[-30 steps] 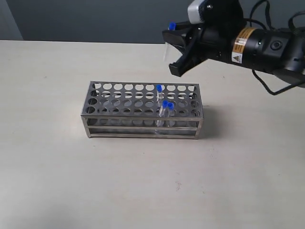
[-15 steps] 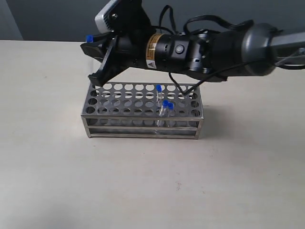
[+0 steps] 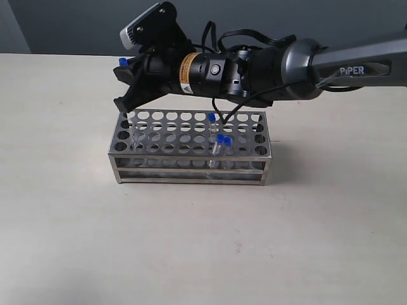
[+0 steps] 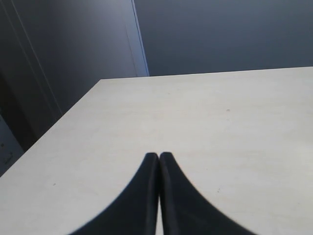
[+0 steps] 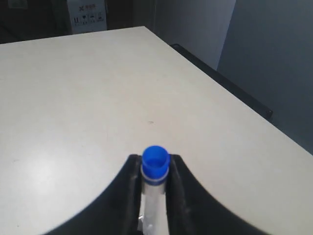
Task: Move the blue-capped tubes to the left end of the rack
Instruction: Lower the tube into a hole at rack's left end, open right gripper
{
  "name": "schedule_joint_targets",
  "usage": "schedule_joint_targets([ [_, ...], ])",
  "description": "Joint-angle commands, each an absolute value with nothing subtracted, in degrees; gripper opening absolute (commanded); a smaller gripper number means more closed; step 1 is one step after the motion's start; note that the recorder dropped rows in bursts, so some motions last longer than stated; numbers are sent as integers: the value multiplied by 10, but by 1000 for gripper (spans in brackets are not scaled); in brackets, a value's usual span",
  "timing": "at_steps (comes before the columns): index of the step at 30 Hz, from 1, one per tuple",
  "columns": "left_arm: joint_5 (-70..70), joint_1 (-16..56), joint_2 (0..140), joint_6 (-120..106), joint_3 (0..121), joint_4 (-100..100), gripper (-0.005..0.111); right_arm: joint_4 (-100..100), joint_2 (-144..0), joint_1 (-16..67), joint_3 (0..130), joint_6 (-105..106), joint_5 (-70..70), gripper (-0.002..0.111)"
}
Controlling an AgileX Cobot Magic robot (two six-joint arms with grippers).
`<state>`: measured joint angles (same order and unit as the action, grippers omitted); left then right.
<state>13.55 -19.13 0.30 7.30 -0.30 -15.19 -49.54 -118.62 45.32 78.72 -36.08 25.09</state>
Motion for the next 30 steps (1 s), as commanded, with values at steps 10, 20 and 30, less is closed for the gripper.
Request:
schedule_joint_targets([
  [10,135,-187,0,73,0,-152,1,-571,-1186,453,790,-436,241,0],
  [20,135,-187,0,73,0,-152,1,-591,-1216,453,790,-467,239,0],
  [30,135,-187,0,73,0,-152,1,-591,-1248,453,790,-476,252,36],
])
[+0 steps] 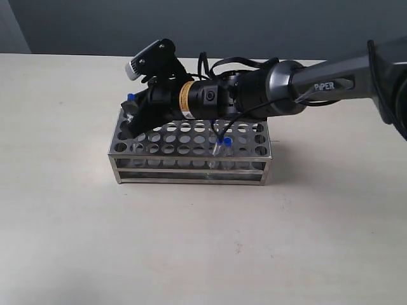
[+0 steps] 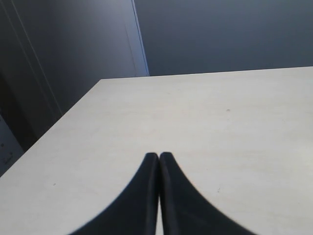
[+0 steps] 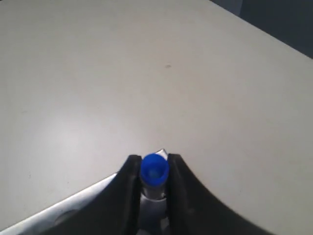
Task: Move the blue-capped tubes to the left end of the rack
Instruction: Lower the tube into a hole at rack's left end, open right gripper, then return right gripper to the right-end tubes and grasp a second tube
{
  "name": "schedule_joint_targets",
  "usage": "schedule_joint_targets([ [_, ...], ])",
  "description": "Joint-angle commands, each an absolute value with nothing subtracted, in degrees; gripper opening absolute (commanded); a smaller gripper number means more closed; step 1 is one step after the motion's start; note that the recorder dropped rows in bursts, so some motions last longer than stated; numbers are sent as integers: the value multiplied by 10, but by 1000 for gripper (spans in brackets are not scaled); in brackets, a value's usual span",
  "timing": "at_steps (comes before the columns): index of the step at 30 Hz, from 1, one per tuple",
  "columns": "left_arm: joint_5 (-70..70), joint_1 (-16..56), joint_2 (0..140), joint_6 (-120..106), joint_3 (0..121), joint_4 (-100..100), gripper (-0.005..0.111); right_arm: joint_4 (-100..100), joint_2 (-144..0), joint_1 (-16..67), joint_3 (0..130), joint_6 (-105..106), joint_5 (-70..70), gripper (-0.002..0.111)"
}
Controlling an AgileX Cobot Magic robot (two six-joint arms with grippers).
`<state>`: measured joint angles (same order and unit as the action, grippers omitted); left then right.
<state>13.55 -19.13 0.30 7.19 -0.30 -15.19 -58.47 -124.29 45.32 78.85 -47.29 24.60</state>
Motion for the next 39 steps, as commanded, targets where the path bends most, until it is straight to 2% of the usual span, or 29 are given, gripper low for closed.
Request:
schedule_joint_targets([
  [1,135,-187,0,73,0,-152,1,-591,-1248,453,790,-476,253,41],
  [2,135,-187,0,73,0,-152,1,-590,-1248,453,790,-476,253,45],
  [7,135,-187,0,73,0,-152,1,-579,-1239,453,790,-476,243,45],
  [14,135,-187,0,73,0,-152,1,-584,-1109,447,790,-484,-29,45],
  [16,135,-187,0,73,0,-152,1,-588,-1070,436,789,-484,-59,45],
  [22,135,-187,0,73,0,-152,1,-566,-982,395,712,-486,11,45],
  [26,135,-187,0,73,0,-152,1,-563,-956,393,630,-486,5,45],
  [32,135,-187,0,73,0,-152,1,-542,-934,394,509,-486,87,45],
  [39,135,-187,0,73,0,-152,1,-536,-955,393,495,-457,119,45],
])
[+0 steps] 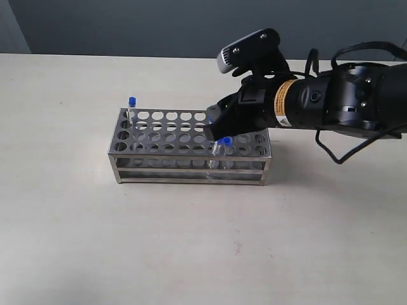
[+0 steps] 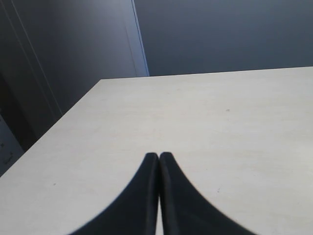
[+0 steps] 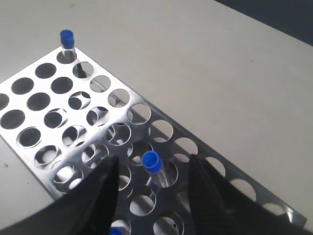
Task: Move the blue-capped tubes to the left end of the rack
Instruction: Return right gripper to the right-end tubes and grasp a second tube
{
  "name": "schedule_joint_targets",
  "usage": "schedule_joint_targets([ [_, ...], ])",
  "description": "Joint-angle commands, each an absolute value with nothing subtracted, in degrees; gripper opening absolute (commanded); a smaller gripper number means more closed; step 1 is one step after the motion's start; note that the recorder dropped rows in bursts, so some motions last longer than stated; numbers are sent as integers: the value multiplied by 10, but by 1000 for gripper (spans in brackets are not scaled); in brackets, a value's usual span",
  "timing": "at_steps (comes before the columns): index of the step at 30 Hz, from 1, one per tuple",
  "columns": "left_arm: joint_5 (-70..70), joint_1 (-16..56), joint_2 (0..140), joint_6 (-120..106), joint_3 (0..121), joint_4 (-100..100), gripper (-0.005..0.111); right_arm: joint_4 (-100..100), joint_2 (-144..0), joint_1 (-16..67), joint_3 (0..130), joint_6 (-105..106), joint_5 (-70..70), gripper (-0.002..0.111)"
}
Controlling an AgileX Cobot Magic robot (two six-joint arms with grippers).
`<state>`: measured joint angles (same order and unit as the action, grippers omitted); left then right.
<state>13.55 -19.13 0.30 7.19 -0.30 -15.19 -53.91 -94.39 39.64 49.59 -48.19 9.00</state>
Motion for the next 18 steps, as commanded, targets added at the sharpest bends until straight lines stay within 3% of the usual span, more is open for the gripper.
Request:
schedule_joint_targets([
  [1,135,-187,0,73,0,-152,1,-536,-957,393,495,-456,127,45],
  [18,135,-187,0,73,0,-152,1,-477,-1021,393,554,-367,95,45],
])
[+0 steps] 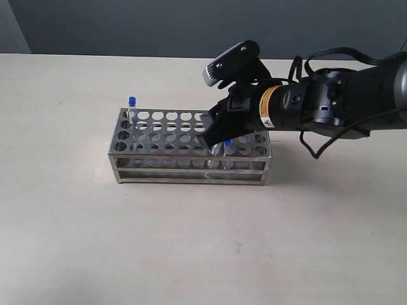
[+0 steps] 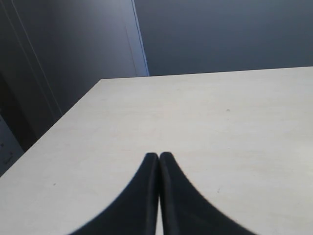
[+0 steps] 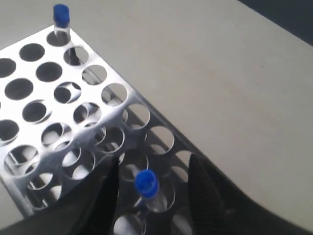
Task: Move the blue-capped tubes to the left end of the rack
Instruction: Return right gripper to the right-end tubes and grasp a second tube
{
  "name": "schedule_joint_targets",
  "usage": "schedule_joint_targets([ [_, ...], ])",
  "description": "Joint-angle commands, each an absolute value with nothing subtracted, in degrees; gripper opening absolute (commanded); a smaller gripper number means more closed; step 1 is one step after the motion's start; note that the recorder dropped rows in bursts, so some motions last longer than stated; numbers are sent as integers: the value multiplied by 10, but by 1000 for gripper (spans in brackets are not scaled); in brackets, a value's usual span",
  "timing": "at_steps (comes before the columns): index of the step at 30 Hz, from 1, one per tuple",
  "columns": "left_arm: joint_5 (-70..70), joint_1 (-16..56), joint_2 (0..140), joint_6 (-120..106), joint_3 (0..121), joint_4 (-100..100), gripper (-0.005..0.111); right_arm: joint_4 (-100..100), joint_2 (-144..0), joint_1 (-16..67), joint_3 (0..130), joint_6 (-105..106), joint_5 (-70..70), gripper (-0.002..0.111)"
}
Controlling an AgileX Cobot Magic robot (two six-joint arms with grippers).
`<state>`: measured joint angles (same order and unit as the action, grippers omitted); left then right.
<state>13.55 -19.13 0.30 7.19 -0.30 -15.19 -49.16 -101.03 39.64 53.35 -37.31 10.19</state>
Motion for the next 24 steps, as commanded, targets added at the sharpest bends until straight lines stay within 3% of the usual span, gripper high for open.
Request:
schedule_joint_targets([
  [1,135,-187,0,73,0,-152,1,-474,-1027,393,558,-367,95,45],
  [18,135,-187,0,73,0,-152,1,-473,-1070,393,563,-367,79,43],
  [20,135,-187,0,73,0,-152,1,-473,-1076,393,563,-367,79,36],
  [24,135,-187,0,73,0,-152,1,-473,-1077,393,563,-367,79,5],
])
